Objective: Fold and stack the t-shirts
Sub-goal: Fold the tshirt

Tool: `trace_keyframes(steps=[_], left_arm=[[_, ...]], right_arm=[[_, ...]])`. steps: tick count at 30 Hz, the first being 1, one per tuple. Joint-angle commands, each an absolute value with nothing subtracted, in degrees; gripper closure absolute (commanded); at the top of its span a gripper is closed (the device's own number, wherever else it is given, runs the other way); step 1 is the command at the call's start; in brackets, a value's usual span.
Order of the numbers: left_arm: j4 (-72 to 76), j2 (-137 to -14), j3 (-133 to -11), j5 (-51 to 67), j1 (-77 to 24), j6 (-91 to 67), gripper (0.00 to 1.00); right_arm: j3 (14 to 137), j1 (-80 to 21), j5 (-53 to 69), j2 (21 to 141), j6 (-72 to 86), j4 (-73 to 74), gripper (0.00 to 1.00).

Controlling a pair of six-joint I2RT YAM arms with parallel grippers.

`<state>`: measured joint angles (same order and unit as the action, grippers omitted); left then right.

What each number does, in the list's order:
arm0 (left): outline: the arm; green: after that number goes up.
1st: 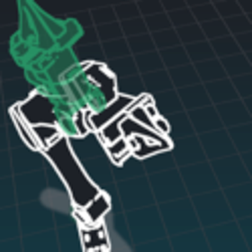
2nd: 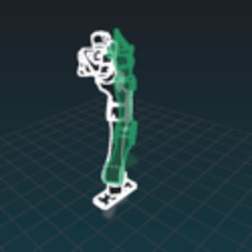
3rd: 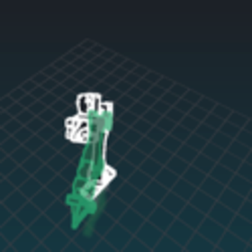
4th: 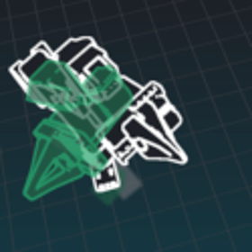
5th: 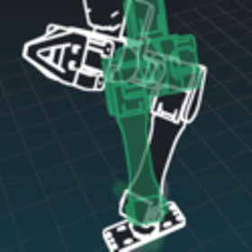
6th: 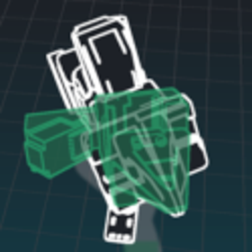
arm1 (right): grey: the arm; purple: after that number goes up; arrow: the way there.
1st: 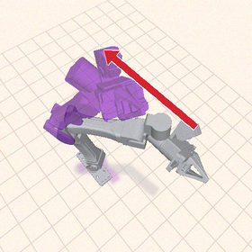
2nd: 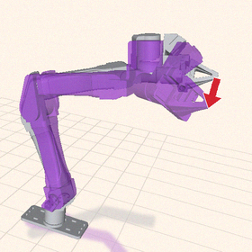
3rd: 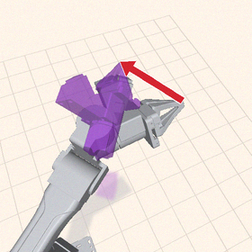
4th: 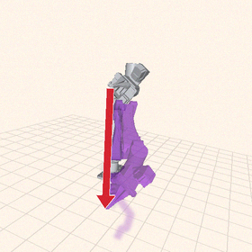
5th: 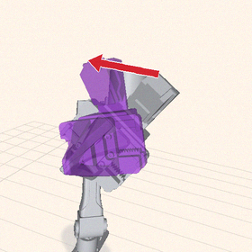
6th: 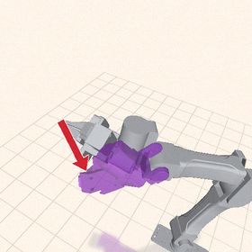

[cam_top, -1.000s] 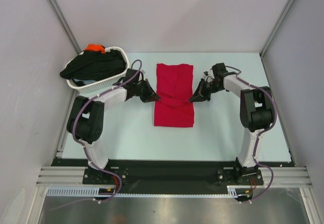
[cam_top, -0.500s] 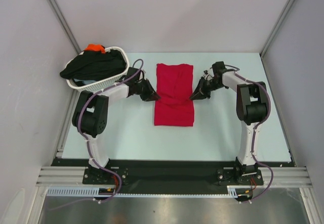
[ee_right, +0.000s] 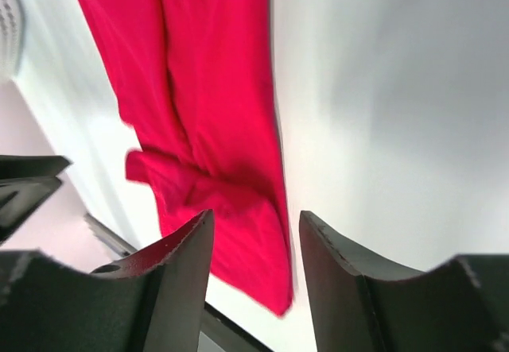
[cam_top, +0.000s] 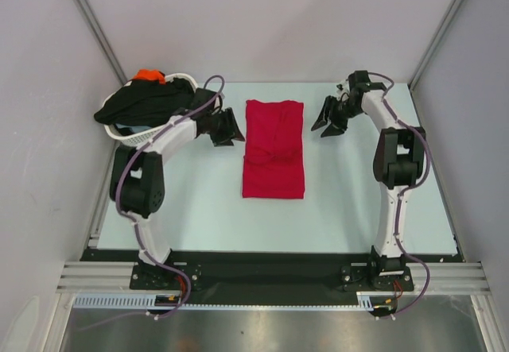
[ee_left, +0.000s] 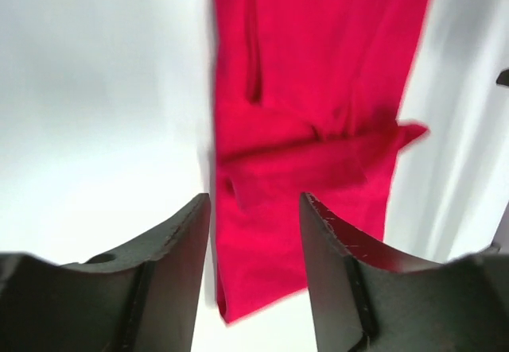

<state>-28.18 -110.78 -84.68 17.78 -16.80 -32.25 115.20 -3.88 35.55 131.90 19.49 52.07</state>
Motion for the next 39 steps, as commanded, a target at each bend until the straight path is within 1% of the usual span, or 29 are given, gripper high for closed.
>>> trace_keyframes(steps=[1, 2, 3, 4, 5, 6, 7, 9, 11, 14, 17, 20, 25, 27, 28, 29, 31, 32, 33, 36, 37, 39], left_arm=[[-29.19, -100.40, -79.39, 20.11, -19.15, -26.37, 0.48], [-26.66, -99.24, -77.19, 22.22, -20.73, -26.54, 0.50], [-25.24, -97.92, -72.64, 22.50, -21.70, -27.76, 0.50], [-23.83, -96.00, -70.42, 22.33, -22.58, -28.56, 0.52], [-20.43, -94.93, -68.23, 21.80, -24.24, -29.43, 0.54], [-18.48, -94.05, -64.29, 20.06, -24.95, -31.53, 0.55], [-14.54, -93.17, -62.60, 19.34, -25.66, -32.60, 0.55], [-11.27, -92.02, -59.17, 16.72, -27.68, -34.97, 0.55], [-9.24, -94.03, -58.62, 16.09, -28.91, -35.68, 0.54], [-7.13, -97.20, -59.32, 16.00, -28.92, -37.00, 0.55], [-6.15, -100.63, -60.47, 14.59, -29.00, -36.83, 0.56], [-6.50, -103.53, -63.88, 14.24, -28.92, -36.56, 0.55], [-9.31, -108.80, -69.34, 13.19, -28.21, -35.60, 0.54], [-9.93, -110.47, -73.37, 12.13, -27.51, -33.93, 0.54], [-12.98, -113.35, -75.82, 11.26, -27.34, -32.79, 0.54], [-15.70, -115.03, -82.64, 8.64, -27.16, -29.39, 0.54], [-22.28, -118.11, -90.05, 5.38, -26.98, -25.68, 0.53], [-23.89, -119.95, -96.70, 4.06, -26.55, -22.71, 0.52], [-26.60, -120.58, -99.81, 1.35, -26.19, -21.63, 0.50], [-29.70, -120.33, -109.47, 0.26, -24.61, -20.39, 0.48], [-30.58, -119.54, -110.56, -1.48, -24.35, -20.30, 0.46], [-30.67, -115.95, -110.48, -1.23, -24.08, -19.95, 0.42]], right_arm=[[109.28, -7.20, 29.44, 121.05, 14.06, 58.02, 0.47], [106.12, -8.60, 29.88, 118.59, 15.89, 56.01, 0.48], [98.78, -10.09, 29.62, 114.56, 17.21, 51.03, 0.50], [95.66, -13.59, 27.97, 112.26, 19.40, 48.28, 0.56], [92.23, -15.45, 25.34, 110.50, 21.42, 45.73, 0.58], [88.11, -17.56, 16.70, 109.00, 25.45, 42.22, 0.58], [86.59, -22.28, 11.74, 106.98, 27.40, 41.49, 0.57], [84.82, -26.17, 5.39, 106.35, 31.53, 38.95, 0.57], [84.20, -29.95, 2.83, 107.40, 32.95, 38.41, 0.56], [85.43, -32.07, -2.35, 110.11, 32.61, 38.23, 0.55], [87.09, -32.34, -3.08, 112.66, 30.85, 37.79, 0.53], [90.42, -32.43, -2.55, 116.09, 29.36, 39.54, 0.51], [93.59, -31.91, -2.11, 119.08, 28.21, 39.29, 0.50], [97.54, -30.94, -2.46, 122.23, 29.00, 41.21, 0.49], [99.30, -29.20, -2.20, 123.39, 29.26, 41.83, 0.49], [100.88, -28.48, -1.85, 124.36, 29.88, 42.71, 0.49], [107.29, -25.86, -1.76, 127.61, 29.71, 43.50, 0.49], [109.92, -24.97, -1.67, 128.92, 29.45, 45.33, 0.48], [116.30, -24.18, -1.41, 131.37, 28.83, 46.31, 0.48], [125.74, -21.36, 2.10, 134.90, 27.86, 51.23, 0.47], [130.56, -20.84, 2.54, 136.39, 26.56, 52.81, 0.47], [131.75, -20.13, 3.95, 135.89, 23.93, 55.80, 0.44]])
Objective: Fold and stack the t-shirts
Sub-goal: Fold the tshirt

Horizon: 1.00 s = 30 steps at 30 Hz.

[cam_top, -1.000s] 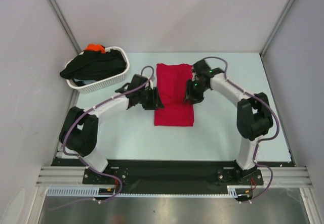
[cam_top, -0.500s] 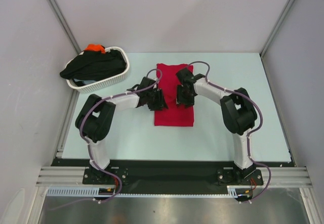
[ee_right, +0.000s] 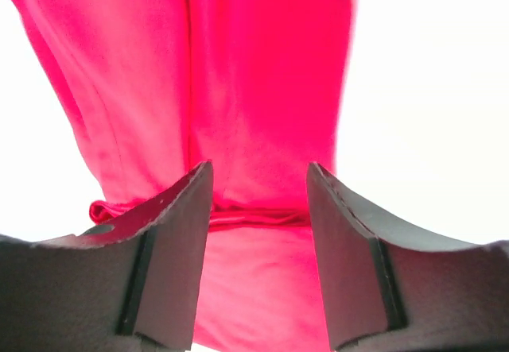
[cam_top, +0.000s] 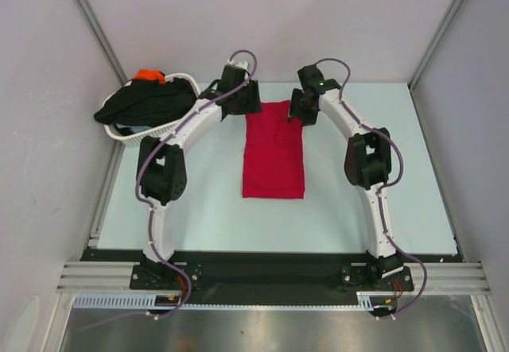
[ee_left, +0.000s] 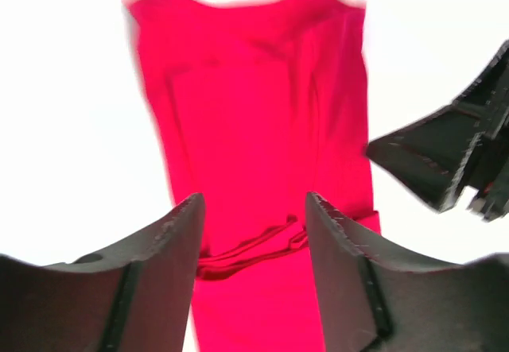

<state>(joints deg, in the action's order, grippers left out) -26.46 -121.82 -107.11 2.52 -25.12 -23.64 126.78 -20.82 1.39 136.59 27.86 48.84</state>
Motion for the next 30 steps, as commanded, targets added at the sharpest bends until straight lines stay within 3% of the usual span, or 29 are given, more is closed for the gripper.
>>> trace_keyframes(steps=[1, 4, 6, 10, 13, 14, 20, 25, 28, 30], left_arm=[[-30.93, -114.54, -109.52, 0.42, -24.08, -19.95, 0.40], [-29.89, -107.86, -100.40, 8.48, -24.08, -20.21, 0.38], [-23.77, -100.86, -87.41, 14.83, -24.08, -21.18, 0.40], [-9.09, -90.72, -65.08, 28.63, -24.78, -28.63, 0.44], [2.78, -87.90, -53.90, 33.74, -25.66, -36.54, 0.46], [4.99, -88.15, -51.61, 35.06, -25.66, -37.61, 0.46], [7.82, -98.50, -56.59, 38.67, -25.49, -40.51, 0.50], [14.48, -103.97, -55.29, 41.30, -25.40, -45.25, 0.54], [21.18, -105.47, -50.99, 43.15, -25.23, -46.58, 0.54], [17.17, -106.87, -49.66, 42.46, -24.70, -44.75, 0.55]], right_arm=[[128.96, -20.04, 4.83, 133.62, 23.21, 56.33, 0.43], [118.43, -19.95, 7.81, 126.68, 20.57, 54.68, 0.34], [104.72, -19.43, 11.50, 117.63, 20.13, 50.29, 0.30], [83.01, -16.88, 27.44, 103.91, 21.44, 39.66, 0.29], [72.09, -16.70, 37.84, 99.85, 24.78, 28.24, 0.37], [71.03, -16.96, 39.45, 100.10, 26.44, 27.26, 0.44], [68.38, -17.58, 42.27, 101.33, 28.74, 23.74, 0.74], [69.25, -18.28, 58.15, 112.11, 30.86, 15.83, 0.80], [69.44, -18.46, 57.75, 115.48, 24.18, 20.81, 0.81], [65.32, -17.50, 57.22, 115.75, 23.65, 19.96, 0.81]])
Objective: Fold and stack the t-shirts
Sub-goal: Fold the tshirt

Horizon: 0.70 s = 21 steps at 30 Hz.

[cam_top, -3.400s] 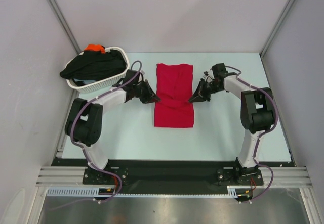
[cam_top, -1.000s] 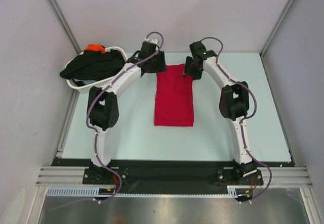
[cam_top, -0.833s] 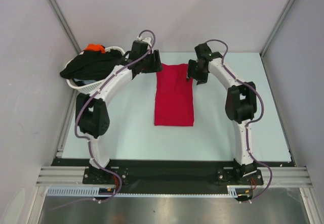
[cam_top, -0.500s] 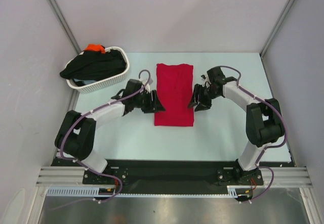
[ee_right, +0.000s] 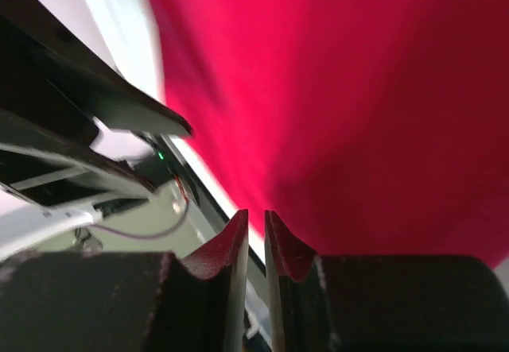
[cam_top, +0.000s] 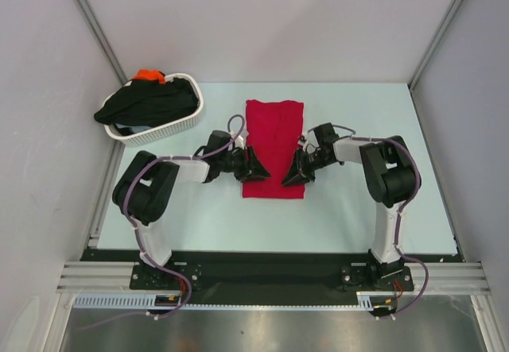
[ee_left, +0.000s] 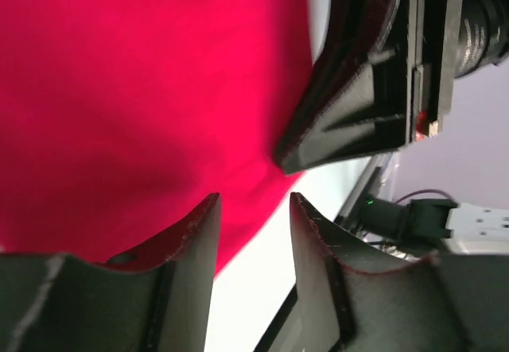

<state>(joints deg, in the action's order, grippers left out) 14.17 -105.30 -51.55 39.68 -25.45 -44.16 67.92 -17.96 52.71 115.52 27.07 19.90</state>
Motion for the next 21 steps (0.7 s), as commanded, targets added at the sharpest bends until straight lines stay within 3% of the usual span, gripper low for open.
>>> trace_keyframes(steps=[1, 8, 11, 16, 21], left_arm=[[14.79, -107.05, -49.48, 40.89, -24.35, -42.56, 0.56], [-9.37, -98.46, -52.38, 33.23, -24.96, -27.34, 0.56], [-10.72, -90.54, -52.12, 32.87, -26.89, -27.68, 0.53], [-0.56, -90.34, -48.79, 36.90, -29.88, -38.81, 0.52], [10.81, -99.47, -47.37, 39.38, -29.71, -43.52, 0.53]], right_arm=[[63.30, -16.88, 56.69, 115.49, 23.73, 18.56, 0.81], [54.14, -9.93, 47.91, 107.51, 21.72, 25.65, 0.80], [56.15, -12.21, 44.91, 101.09, 20.83, 30.84, 0.79], [63.61, -20.54, 46.93, 103.51, 26.36, 27.35, 0.77], [67.85, -23.73, 48.77, 111.17, 29.88, 22.43, 0.76]])
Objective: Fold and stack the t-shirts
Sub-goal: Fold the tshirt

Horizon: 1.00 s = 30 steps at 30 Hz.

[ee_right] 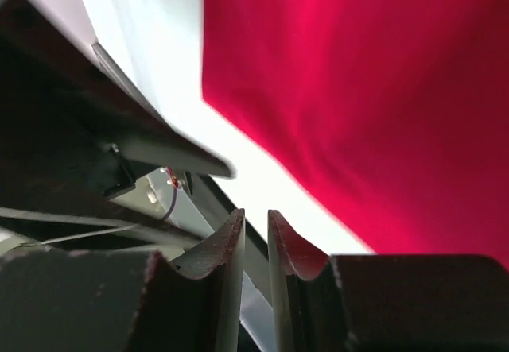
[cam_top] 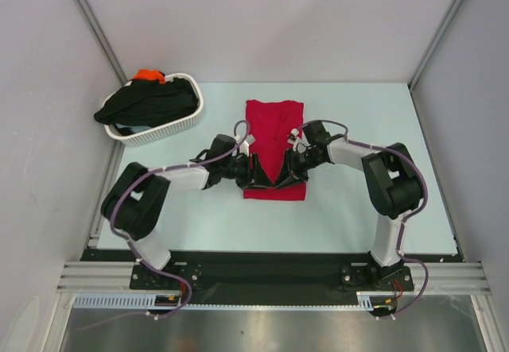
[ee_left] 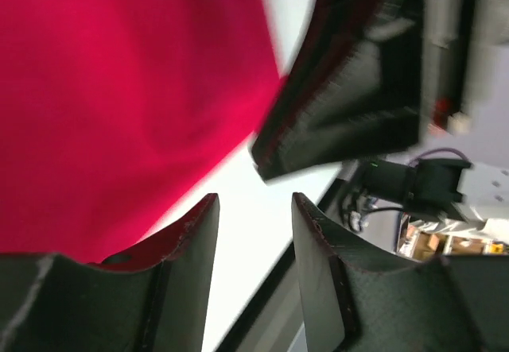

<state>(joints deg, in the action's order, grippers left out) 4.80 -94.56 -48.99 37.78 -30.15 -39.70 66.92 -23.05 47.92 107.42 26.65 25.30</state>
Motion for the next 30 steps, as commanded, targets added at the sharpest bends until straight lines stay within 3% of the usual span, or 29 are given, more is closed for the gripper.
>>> trace_keyframes(steps=[1, 6, 15, 21, 30], left_arm=[[10.72, -100.62, -46.59, 39.03, -29.36, -42.90, 0.53], [10.90, -103.01, -39.65, 36.48, -24.54, -43.24, 0.55], [-4.03, -86.76, -36.03, 37.09, -24.79, -34.91, 0.51], [-6.42, -87.18, -46.13, 35.95, -24.26, -33.66, 0.50], [9.92, -110.28, -59.84, 39.99, -17.94, -39.72, 0.51]], right_arm=[[67.42, -23.73, 49.13, 112.57, 30.32, 21.72, 0.76], [59.34, -20.66, 49.40, 112.33, 28.30, 20.04, 0.77], [45.18, -11.08, 46.23, 95.04, 25.05, 26.53, 0.77], [53.60, -12.04, 47.71, 95.79, 30.65, 24.10, 0.76], [71.44, -12.31, 55.54, 117.75, 51.92, -2.24, 0.65]])
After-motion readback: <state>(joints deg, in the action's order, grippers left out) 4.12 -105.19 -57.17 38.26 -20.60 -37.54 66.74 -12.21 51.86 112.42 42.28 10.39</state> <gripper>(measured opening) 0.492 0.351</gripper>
